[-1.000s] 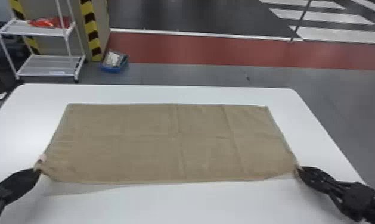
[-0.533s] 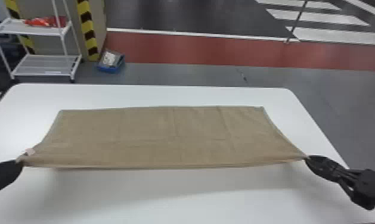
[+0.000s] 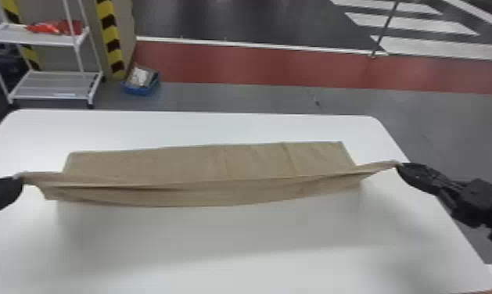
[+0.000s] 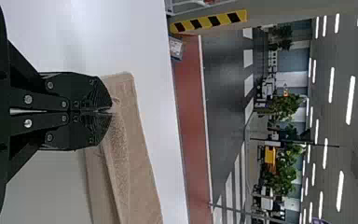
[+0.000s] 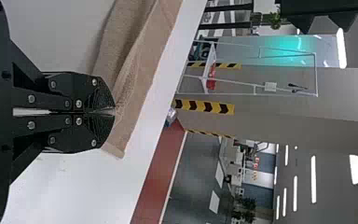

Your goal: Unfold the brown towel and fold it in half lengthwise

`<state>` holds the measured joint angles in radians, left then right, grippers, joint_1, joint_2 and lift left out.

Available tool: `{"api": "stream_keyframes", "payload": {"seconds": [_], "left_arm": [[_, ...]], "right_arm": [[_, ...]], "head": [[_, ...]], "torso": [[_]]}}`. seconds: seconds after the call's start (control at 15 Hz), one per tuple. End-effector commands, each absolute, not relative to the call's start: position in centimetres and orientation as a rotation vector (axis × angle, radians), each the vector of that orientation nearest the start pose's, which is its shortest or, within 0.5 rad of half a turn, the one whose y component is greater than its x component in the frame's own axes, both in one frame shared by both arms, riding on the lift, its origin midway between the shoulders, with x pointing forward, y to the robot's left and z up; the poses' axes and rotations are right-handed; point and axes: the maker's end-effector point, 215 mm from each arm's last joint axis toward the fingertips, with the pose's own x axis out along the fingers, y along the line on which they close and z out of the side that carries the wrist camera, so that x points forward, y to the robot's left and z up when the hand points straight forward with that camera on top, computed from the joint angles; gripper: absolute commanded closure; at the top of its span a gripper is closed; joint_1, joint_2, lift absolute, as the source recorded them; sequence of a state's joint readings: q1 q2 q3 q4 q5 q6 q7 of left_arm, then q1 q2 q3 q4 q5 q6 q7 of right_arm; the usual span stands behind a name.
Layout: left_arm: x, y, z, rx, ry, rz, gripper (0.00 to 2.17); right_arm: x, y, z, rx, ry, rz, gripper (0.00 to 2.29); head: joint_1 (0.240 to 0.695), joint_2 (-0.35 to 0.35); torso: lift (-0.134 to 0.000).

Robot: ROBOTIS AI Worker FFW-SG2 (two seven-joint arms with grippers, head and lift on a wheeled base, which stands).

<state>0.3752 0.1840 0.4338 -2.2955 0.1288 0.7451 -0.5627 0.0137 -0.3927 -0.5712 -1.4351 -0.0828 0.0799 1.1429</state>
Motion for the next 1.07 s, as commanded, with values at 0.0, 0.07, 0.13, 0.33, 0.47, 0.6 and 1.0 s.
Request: {"api": "stream_keyframes", "payload": {"seconds": [0.0, 0.07, 0.13, 0.33, 0.47, 0.6, 1.0], "left_arm": [[45.6, 34.7, -32.4, 0.03, 0.396, -0.218, 1.35], [45.6, 34.8, -32.4, 0.02, 0.403, -0.214, 1.35], [45.5, 34.6, -32.0, 0.02, 0.398, -0.216, 1.35], [43.6, 35.0, -31.0, 0.03, 0.411, -0.206, 1.35], [42.0, 35.3, -30.0, 0.047, 0.418, -0.197, 1.35], [41.6, 35.0, -30.0, 0.044, 0.44, -0.2, 1.35], [45.2, 33.1, -31.8, 0.058, 0.462, -0.216, 1.35]], "right_arm": [[51.1, -44.8, -33.1, -0.105, 0.196, 0.543, 1.12], [51.0, -44.9, -32.5, -0.082, 0.194, 0.535, 1.12], [50.9, -45.1, -31.5, -0.076, 0.173, 0.528, 1.12], [47.6, -45.9, -29.5, -0.054, 0.148, 0.521, 1.12], [45.4, -46.8, -28.6, -0.036, 0.133, 0.505, 1.12], [44.7, -46.8, -28.8, -0.043, 0.149, 0.506, 1.12], [48.3, -45.4, -31.9, -0.054, 0.247, 0.501, 1.12]], "head": [[0.695, -0.134], [0.695, -0.126], [0.695, -0.121], [0.695, -0.122], [0.695, -0.129], [0.695, -0.139], [0.695, -0.151]], "torso": [[-0.125], [-0.125], [-0.125], [-0.125], [-0.125], [-0.125], [-0.125]]}}
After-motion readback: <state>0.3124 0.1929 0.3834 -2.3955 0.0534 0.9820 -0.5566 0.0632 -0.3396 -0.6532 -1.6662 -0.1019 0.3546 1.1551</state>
